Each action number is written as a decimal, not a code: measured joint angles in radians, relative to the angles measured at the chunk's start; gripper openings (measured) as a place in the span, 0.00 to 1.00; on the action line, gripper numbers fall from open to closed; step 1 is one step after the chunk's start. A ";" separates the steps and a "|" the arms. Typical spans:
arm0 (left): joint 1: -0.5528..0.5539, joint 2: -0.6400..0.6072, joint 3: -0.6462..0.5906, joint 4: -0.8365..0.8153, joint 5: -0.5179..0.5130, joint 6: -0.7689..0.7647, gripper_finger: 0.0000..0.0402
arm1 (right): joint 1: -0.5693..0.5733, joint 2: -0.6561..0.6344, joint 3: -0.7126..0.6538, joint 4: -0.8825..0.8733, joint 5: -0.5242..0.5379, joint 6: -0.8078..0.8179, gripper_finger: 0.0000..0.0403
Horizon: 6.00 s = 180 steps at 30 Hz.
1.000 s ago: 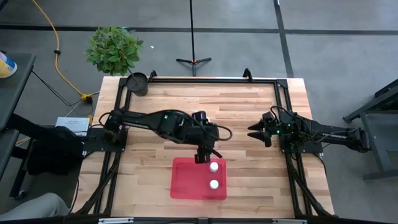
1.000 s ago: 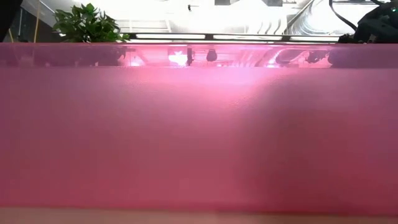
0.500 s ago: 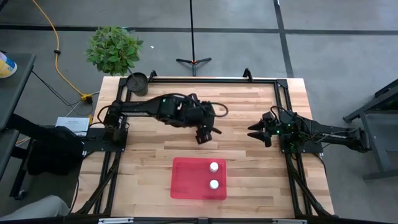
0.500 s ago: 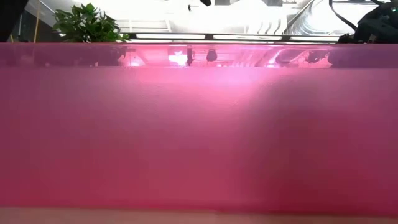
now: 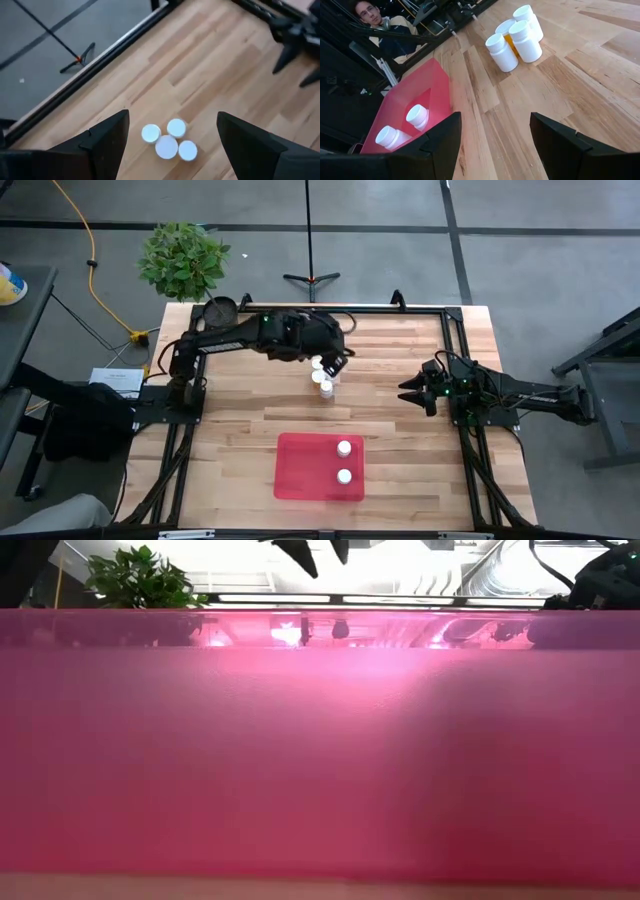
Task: Pick and place pill bottles into a basket
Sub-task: Put the top white pill bottle into the red bin
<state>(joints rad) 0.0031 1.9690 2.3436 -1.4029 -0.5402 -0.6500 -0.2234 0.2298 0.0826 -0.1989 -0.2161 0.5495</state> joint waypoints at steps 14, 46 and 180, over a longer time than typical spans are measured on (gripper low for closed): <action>0.073 -0.175 0.001 0.006 0.018 -0.295 0.83 | 0.000 0.001 0.000 0.000 0.006 0.000 0.56; 0.423 -0.058 0.000 -0.011 0.740 -0.376 0.83 | 0.000 -0.001 0.000 0.000 -0.003 -0.010 0.56; 0.292 0.303 -0.261 0.087 0.536 -0.271 0.83 | 0.000 0.000 0.000 0.000 0.004 -0.034 0.56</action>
<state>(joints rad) 0.2947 2.2723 2.0830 -1.3157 -0.0046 -0.9211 -0.2234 0.2295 0.0830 -0.1989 -0.2123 0.5152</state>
